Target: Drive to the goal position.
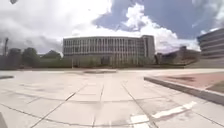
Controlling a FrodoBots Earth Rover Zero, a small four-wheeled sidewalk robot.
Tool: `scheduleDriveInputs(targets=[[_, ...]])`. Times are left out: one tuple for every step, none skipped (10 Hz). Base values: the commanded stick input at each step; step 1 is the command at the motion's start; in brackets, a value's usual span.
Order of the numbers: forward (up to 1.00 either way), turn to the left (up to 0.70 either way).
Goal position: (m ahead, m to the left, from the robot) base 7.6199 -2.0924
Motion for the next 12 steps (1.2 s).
scheduleDriveInputs(targets=[[0.70,0.02],[0.70,0.02],[0.70,0.02],[0.70,0.02],[0.70,0.02],[0.70,0.02],[0.70,0.02],[0.70,0.02],[0.70,0.02],[0.70,0.02],[0.70,0.02],[0.70,0.02]])
